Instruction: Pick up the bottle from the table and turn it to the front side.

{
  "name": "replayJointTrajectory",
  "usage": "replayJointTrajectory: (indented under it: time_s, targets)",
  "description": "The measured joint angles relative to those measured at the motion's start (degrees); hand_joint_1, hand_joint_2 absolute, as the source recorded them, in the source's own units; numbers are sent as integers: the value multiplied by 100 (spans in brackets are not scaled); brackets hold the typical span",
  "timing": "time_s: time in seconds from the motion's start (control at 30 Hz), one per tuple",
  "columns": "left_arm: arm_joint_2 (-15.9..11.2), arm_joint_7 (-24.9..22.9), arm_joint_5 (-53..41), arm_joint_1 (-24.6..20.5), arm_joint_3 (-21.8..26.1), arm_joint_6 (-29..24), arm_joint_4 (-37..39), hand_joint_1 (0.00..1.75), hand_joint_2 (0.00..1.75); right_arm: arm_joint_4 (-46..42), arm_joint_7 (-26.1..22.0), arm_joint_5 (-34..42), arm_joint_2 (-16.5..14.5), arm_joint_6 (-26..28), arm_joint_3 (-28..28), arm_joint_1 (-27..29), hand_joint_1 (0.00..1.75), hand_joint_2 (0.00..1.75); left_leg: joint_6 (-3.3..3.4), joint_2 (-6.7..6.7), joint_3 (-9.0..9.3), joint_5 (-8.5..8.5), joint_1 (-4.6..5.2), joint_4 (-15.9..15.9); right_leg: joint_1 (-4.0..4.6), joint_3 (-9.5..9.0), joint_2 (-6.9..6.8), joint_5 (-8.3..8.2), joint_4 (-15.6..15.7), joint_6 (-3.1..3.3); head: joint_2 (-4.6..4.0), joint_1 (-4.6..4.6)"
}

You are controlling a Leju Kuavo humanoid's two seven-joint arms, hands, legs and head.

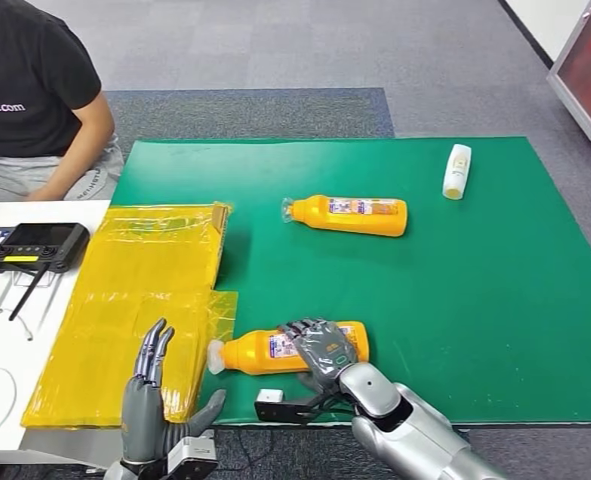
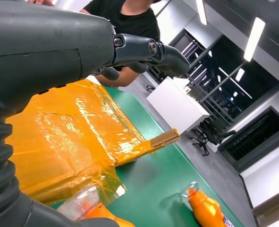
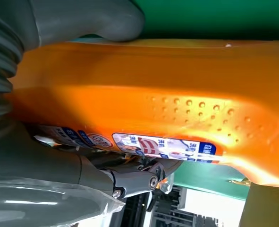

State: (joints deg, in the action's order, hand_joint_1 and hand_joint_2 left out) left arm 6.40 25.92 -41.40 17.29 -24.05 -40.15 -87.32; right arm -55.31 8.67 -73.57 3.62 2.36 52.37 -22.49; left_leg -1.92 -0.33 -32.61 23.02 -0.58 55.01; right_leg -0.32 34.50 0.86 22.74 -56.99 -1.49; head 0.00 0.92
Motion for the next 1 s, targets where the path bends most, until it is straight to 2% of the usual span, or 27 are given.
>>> replayJointTrajectory:
  time_s: [0.13, 0.3, 0.47, 0.53, 0.6, 0.77, 0.9, 1.0]
  targets:
    - [4, 11, -16, 1, 11, -1, 0, 0, 175, 136, -10, -76, -49, -8, 0, -78, 175, 175, 24, 0, 7, -13, 0, 0, 0, -5, 0, -6, 0, 5, 0, -1]
    - [4, 15, -38, 2, 36, 0, -1, 0, 175, 323, -20, -93, -118, 30, -20, -161, 175, 175, 4, 0, 16, 7, 1, 0, -1, -11, -1, 14, 1, -12, 0, 0]
    - [12, 137, 58, 2, 71, 0, -10, 0, 175, 473, -213, 127, -196, 516, -179, -67, 175, 175, 3, -1, 19, 8, 1, 0, -1, -17, -3, 14, 1, -12, 0, -1]
    - [24, 331, 242, -1, 93, -1, -41, 0, 175, 469, -628, 651, -234, 860, -359, 59, 175, 175, 10, -3, 20, 1, 0, 0, 0, -22, -5, 8, 1, -11, 0, 1]
    - [43, 617, 521, -13, 128, -2, -100, 0, 175, 393, -1238, 1463, -274, 1155, -671, 202, 175, 175, 15, 2, 22, -10, 0, 1, 0, -36, 2, -12, 1, -12, 0, 1]
    - [67, 1171, 2059, -105, 145, 146, -318, 0, 175, -261, -2447, 3260, -432, 1344, -1471, 793, 175, 175, 2, 19, 17, -24, -1, 1, 1, -34, 18, -23, 1, -17, 0, -1]
    - [68, 1320, 3309, -172, 110, 713, -417, 0, 175, -859, -2784, 3985, -545, 1287, -1900, 1302, 175, 175, -5, 18, -23, -30, -2, 1, 2, 6, 17, -23, -1, -15, 0, -2]
    - [69, 1367, 3863, -217, 77, 1109, -422, 0, 175, -1186, -2921, 4289, -580, 1218, -2071, 1574, 175, 175, -3, 18, -56, -33, -2, 1, 1, 35, 15, -23, -2, -16, 0, -1]
